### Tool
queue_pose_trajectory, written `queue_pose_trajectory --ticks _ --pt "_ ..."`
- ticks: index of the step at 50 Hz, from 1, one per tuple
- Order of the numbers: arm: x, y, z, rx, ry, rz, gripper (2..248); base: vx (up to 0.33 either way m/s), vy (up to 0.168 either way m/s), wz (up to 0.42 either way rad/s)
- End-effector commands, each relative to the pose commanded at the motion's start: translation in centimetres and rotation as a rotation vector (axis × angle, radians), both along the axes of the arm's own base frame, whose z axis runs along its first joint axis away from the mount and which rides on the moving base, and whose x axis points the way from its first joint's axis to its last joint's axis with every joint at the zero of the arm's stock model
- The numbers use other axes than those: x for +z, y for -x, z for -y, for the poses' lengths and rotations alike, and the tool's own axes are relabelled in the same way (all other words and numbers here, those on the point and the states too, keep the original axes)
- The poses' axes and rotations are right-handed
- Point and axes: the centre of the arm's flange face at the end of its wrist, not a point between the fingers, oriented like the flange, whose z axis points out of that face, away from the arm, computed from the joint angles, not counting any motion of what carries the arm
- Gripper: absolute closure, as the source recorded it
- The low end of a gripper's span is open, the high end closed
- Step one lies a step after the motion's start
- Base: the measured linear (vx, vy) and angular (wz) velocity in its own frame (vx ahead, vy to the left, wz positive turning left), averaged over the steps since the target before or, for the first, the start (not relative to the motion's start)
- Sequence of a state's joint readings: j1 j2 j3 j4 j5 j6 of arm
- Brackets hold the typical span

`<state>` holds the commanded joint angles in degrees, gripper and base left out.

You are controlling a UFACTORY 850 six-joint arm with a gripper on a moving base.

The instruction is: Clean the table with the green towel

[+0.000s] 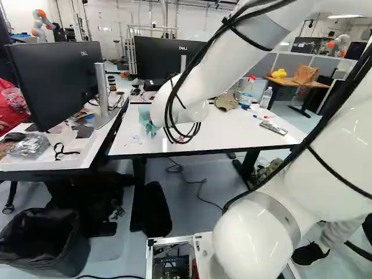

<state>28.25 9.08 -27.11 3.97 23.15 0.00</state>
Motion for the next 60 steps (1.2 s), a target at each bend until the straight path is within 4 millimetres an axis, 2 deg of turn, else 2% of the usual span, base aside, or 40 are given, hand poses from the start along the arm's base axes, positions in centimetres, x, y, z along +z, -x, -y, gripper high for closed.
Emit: queue_pose_trajectory --ticks 28,60 --pt "-0.1 0.0 -4.4 0.094 0.016 -0.03 191 0.0 0.0 0.0" --pt "-1.4 0.3 -8.2 0.177 0.12 -0.208 191 0.0 0.0 0.0"
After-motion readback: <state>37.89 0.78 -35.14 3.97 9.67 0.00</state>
